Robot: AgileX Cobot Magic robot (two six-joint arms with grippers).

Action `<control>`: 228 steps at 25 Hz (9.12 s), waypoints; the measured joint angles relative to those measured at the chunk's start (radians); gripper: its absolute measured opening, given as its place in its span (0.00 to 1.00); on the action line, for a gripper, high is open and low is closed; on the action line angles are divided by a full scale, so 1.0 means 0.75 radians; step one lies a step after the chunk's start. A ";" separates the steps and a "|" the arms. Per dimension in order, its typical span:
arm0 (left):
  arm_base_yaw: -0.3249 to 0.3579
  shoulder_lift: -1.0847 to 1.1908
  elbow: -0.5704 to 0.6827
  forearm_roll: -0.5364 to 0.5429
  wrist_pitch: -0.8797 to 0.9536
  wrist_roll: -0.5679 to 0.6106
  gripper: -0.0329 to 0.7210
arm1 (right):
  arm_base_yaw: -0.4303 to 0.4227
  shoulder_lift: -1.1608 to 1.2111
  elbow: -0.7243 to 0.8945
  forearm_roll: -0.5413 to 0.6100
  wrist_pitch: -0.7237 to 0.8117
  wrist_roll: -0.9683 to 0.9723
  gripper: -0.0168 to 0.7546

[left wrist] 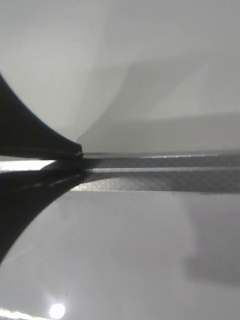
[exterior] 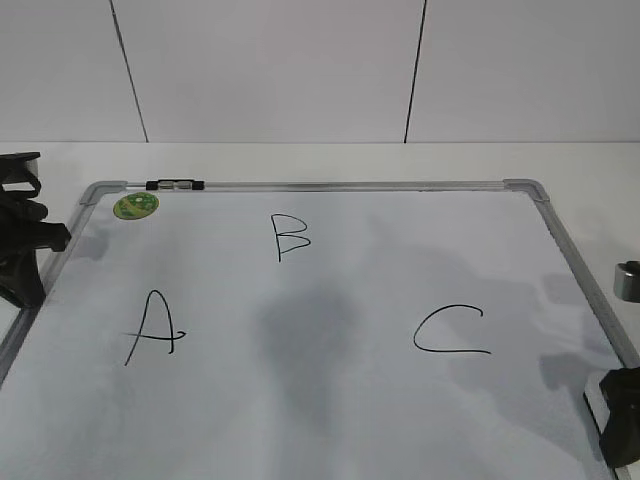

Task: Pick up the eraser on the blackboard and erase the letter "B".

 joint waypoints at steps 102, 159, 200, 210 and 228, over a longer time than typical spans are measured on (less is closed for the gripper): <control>0.004 0.020 -0.016 -0.009 0.067 0.005 0.07 | 0.700 1.441 -2.234 -0.098 0.426 0.093 0.72; 0.004 0.020 -0.016 -0.004 0.092 0.005 0.08 | 0.763 1.322 -2.193 -0.048 0.459 0.096 0.72; 0.004 0.020 -0.016 -0.004 0.099 0.005 0.08 | 0.061 0.369 -0.758 -0.160 0.103 0.144 0.72; 0.004 0.020 -0.016 -0.004 0.099 0.005 0.08 | 0.014 0.449 -0.752 -0.179 -0.010 0.033 0.72; 0.004 0.020 -0.016 -0.004 0.099 0.005 0.08 | -0.020 0.533 -0.752 -0.025 -0.097 -0.103 0.72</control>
